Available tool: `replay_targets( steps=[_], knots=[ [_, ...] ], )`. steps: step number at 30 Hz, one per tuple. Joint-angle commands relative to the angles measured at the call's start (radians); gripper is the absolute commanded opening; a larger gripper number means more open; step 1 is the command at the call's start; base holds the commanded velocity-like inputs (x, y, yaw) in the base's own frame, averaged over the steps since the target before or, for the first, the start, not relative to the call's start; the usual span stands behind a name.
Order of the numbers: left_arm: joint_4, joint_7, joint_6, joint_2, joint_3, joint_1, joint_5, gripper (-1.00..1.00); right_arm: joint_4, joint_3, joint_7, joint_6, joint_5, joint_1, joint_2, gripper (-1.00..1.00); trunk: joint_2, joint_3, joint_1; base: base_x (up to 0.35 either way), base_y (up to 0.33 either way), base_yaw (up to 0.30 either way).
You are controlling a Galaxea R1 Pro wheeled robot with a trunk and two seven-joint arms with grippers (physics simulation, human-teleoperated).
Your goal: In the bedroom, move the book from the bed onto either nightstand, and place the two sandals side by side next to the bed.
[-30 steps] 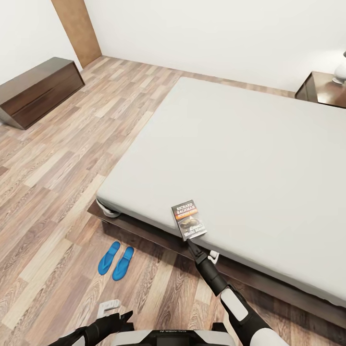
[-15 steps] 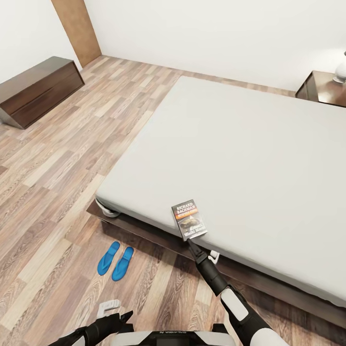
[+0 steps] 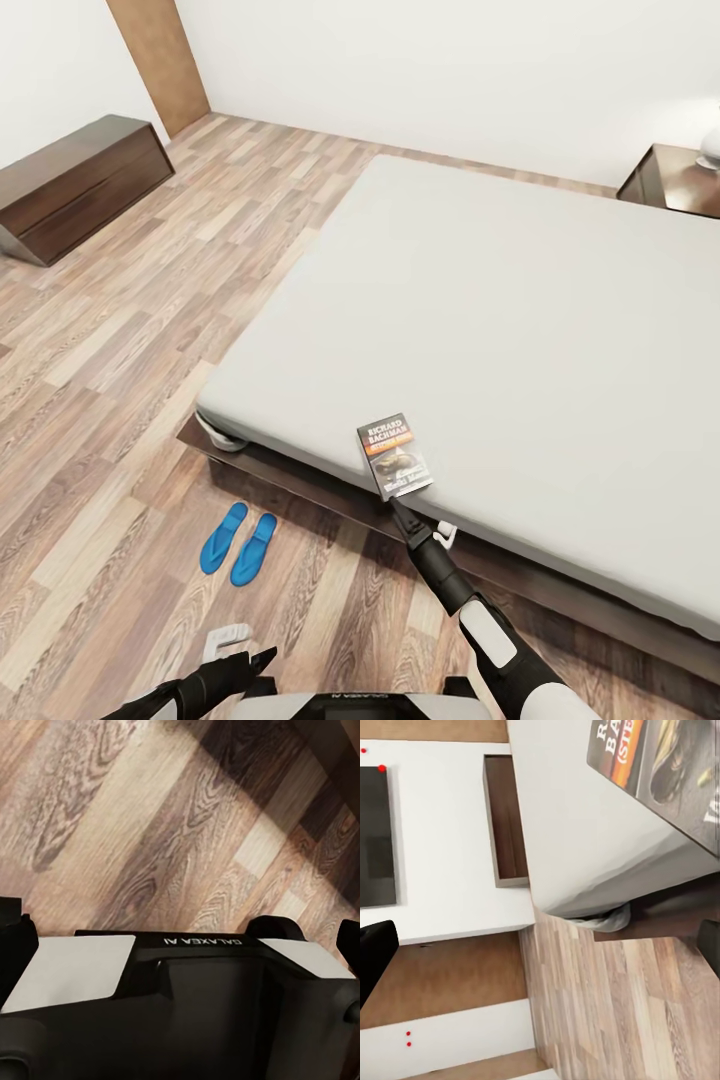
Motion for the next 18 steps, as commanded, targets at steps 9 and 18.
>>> replay_targets(
  steps=[9, 18],
  knots=[
    [0.001, -0.001, -0.007, 0.000, 0.006, -0.001, -0.011, 1.00, 0.000, 0.002, 0.003, 0.010, -0.010, 0.000, 0.000, 1.00, -0.064, -0.029, 0.035, 0.000, 0.000, 0.000],
    [0.001, -0.001, -0.007, 0.000, 0.006, 0.000, -0.011, 1.00, 0.000, 0.003, 0.003, 0.009, -0.010, 0.000, 0.000, 1.00, -0.127, -0.057, 0.069, 0.000, 0.000, 0.000]
  ],
)
